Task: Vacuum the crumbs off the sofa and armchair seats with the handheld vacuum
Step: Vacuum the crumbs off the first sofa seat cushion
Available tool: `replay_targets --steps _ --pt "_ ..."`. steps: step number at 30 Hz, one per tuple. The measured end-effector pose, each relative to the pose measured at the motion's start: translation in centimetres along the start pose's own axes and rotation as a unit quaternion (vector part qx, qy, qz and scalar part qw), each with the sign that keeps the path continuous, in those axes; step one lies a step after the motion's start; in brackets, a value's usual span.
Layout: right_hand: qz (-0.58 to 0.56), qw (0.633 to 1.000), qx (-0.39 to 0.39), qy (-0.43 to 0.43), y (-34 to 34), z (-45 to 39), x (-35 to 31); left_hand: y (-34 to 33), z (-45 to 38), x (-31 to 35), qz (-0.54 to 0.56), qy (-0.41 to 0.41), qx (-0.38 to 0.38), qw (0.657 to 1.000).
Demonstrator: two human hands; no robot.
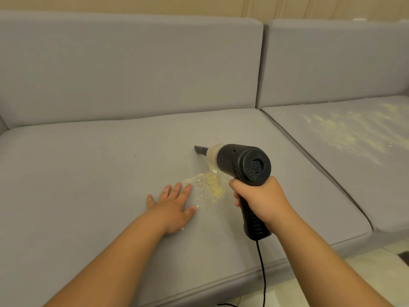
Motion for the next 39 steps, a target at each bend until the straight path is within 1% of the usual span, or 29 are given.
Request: replay_targets --steps 4,9,15,18,21,25,31,36,39 --pt "-0.004 1.000 0.002 0.000 0.0 0.0 -0.1 0.0 -0.1 -0.2 0.000 -0.004 -0.002 1.000" --pt "0.003 1.000 -0.020 -0.010 0.0 0.2 0.3 -0.5 0.0 -0.3 -0.004 -0.005 -0.002 1.000" --pt "-0.007 1.000 0.023 -0.019 1.0 -0.5 0.5 -0.4 -0.4 -0.4 -0.007 -0.011 0.006 1.000" --pt "-0.008 1.000 0.012 -0.022 1.3 -0.4 0.6 -0.3 -0.5 -0.2 -0.010 -0.013 0.006 1.000" --pt "-0.033 0.999 0.000 -0.038 1.5 -0.3 0.6 -0.3 -0.5 -0.2 -0.009 -0.012 0.004 1.000" --pt "-0.050 0.997 0.020 -0.051 1.9 -0.4 0.8 -0.3 -0.4 -0.5 -0.004 -0.010 0.003 1.000" --pt "-0.052 0.997 0.008 -0.051 1.9 -0.2 0.8 -0.2 -0.4 -0.2 -0.001 -0.007 -0.001 1.000" --pt "-0.051 0.996 0.044 -0.051 2.5 -0.3 0.9 0.2 -0.3 -0.5 0.012 -0.006 -0.002 1.000" --pt "-0.039 0.998 0.027 -0.051 2.4 0.1 1.0 0.0 -0.2 -0.5 0.010 -0.004 -0.003 1.000"
Point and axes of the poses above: each hand's wrist, its own z-axis away from the middle knuckle, its own y-axis out of the back of the hand, x = y × z, the point moved 2 cm from there along -z, towards the middle knuckle, and after that the axes turned 12 degrees about x, right-handed, at the moved point
